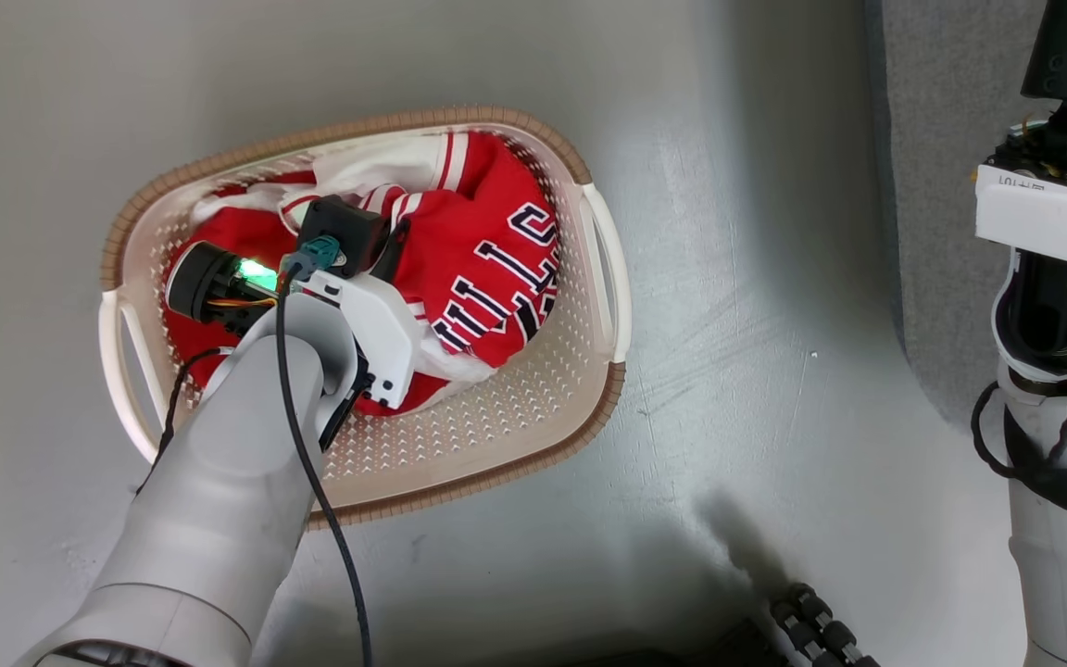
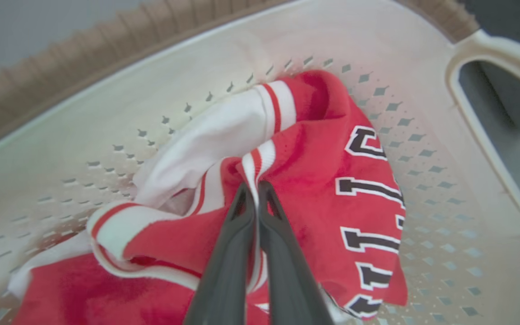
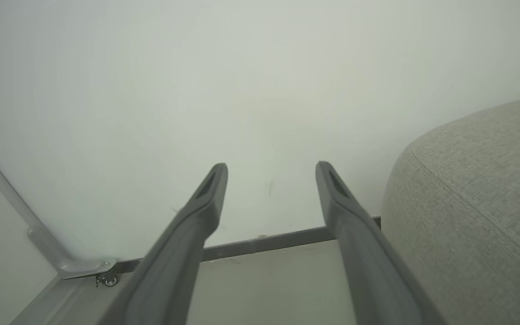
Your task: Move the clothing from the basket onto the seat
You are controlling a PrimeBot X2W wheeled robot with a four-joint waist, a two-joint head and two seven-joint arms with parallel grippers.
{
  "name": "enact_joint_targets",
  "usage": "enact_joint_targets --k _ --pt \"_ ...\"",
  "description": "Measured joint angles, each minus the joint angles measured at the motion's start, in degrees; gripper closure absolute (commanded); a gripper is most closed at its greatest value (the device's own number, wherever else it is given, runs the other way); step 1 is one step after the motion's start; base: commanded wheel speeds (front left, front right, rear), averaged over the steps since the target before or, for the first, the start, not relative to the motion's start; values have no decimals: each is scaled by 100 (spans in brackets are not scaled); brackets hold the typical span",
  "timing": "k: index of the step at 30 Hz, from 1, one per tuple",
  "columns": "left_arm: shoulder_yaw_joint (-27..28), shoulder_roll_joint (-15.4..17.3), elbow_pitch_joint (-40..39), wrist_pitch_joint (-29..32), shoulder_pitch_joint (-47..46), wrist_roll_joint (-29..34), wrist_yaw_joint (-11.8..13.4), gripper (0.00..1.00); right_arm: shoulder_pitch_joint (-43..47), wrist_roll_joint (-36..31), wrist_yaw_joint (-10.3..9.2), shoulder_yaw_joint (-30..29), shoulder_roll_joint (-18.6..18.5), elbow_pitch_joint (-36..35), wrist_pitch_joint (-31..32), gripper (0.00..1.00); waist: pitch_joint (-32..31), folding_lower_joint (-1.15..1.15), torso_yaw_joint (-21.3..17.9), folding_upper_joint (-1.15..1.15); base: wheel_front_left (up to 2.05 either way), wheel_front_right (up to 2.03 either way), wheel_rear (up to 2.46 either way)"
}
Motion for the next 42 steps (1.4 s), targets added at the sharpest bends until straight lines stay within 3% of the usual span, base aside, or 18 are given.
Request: enact_joint_targets --k 27,42 --pt "58 -13 -416 -199 588 -587 -53 100 315 10 0 -46 -108 219 -9 0 -1079 0 163 0 0 0 0" --pt "93 -11 -1203 -200 1118 -712 -57 100 710 68 0 -30 -181 326 -9 0 -1754 -1 264 0 0 0 0"
